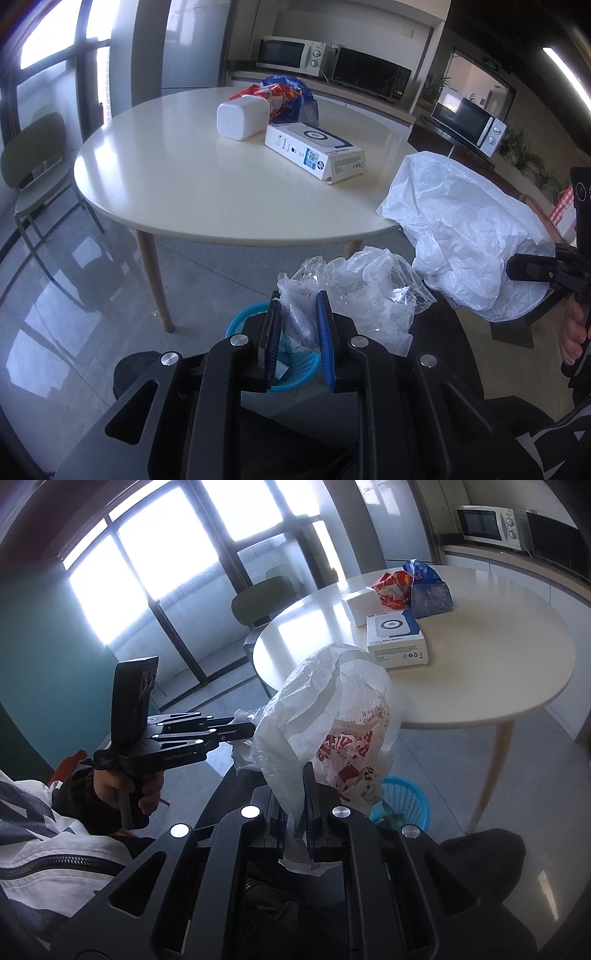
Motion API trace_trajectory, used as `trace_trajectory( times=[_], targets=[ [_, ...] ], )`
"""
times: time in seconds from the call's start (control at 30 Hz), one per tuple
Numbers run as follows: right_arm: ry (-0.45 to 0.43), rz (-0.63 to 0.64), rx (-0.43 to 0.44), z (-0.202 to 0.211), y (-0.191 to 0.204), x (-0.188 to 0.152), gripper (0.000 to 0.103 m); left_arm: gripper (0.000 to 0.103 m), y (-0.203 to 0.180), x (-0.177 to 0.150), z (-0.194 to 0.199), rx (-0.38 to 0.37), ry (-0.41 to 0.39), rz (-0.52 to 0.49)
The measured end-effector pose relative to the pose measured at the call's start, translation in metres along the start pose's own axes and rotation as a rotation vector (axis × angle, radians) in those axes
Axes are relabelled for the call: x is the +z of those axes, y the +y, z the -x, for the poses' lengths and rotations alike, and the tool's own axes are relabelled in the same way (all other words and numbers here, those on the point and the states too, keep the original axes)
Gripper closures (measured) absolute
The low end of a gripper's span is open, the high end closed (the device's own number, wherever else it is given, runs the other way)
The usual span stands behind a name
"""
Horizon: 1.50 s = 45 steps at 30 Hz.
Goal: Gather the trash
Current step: 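Carry both plastic bags down over the blue wastebasket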
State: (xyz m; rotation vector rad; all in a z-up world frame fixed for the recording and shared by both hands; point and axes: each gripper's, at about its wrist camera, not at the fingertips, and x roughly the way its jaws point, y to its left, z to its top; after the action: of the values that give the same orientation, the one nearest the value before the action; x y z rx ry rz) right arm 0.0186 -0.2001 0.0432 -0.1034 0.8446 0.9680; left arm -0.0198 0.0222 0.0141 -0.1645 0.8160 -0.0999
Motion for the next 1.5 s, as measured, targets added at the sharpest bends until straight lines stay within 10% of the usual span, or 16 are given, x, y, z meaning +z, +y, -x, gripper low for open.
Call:
trace_trajectory(
  times=[0.43,1.5],
  targets=[
    [0.070,-0.025,0.033,-0.013,0.009,-0.023,0.096,0.085,0.003,-0.012,-0.014,-0.006,0.054,0.010],
    [0.317,-0.577,0.036,-0.229,-0.184,-0.083,0.096,0.085,0.084,-0.068,-0.223,0.045,0.480,0.313]
  ],
)
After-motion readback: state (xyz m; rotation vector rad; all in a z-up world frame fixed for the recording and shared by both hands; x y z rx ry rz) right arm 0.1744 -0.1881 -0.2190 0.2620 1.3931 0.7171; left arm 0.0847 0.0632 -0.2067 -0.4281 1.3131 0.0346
